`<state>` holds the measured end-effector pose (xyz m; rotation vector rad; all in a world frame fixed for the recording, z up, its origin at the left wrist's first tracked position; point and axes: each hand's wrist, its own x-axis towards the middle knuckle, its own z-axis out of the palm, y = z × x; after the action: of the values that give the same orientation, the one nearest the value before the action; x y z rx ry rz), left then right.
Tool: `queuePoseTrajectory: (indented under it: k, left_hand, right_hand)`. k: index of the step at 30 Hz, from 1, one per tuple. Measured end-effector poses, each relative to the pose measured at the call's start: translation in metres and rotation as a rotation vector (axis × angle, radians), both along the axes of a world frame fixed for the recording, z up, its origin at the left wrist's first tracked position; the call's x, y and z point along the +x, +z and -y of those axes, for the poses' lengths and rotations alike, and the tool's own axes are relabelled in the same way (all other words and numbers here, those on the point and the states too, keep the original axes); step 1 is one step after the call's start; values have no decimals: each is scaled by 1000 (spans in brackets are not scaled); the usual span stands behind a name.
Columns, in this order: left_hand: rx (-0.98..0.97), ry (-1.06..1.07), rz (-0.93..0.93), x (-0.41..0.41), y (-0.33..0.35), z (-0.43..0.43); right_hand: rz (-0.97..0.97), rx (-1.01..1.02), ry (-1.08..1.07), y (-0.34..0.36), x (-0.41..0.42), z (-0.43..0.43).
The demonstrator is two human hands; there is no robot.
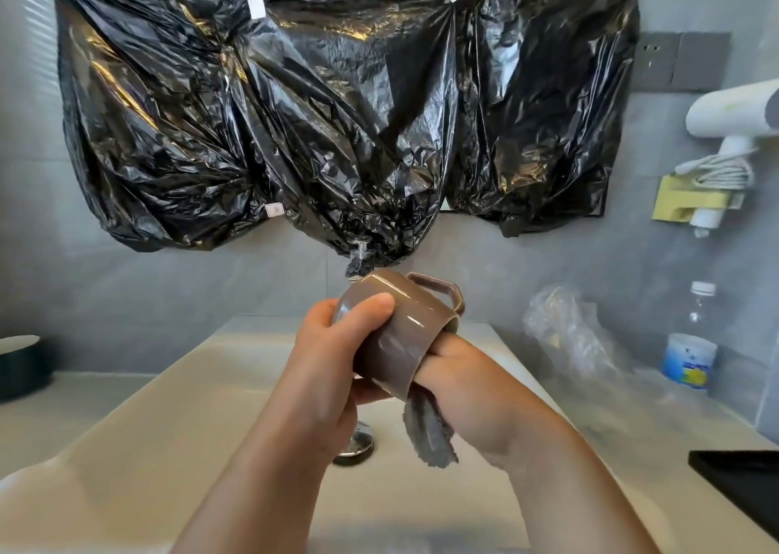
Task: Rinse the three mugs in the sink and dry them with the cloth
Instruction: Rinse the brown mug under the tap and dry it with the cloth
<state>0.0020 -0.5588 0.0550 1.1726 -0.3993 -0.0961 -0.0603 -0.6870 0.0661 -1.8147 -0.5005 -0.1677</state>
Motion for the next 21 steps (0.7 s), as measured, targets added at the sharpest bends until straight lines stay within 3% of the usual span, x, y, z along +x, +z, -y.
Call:
queuePoseTrajectory:
  k: [3,6,8,11,13,16,21]
  left_hand:
    - [-24,-42,46,-3,1,1]
    - [-45,-77,75,-2,1,0]
    - [-49,-111,48,0,1,-2]
    - [-30,-122,36,3,0,-4]
    - [-5,-106,52,3,-1,-4]
    - [-3,-108,79,2,0,-3]
    - [-33,-156,145,-2,1,-2]
  right_hand:
    - [-71,318,94,0,2,5]
    - [-138,374,-3,-3,1,4]
    - [-97,226,14,-2,-4,1]
    - [-4,-361,-280,-1,-8,-3]
    - [8,-468,-377,-5,-5,0]
    - [10,-333,-342,-6,3,-5]
    - [-153,435,86,-7,9,0]
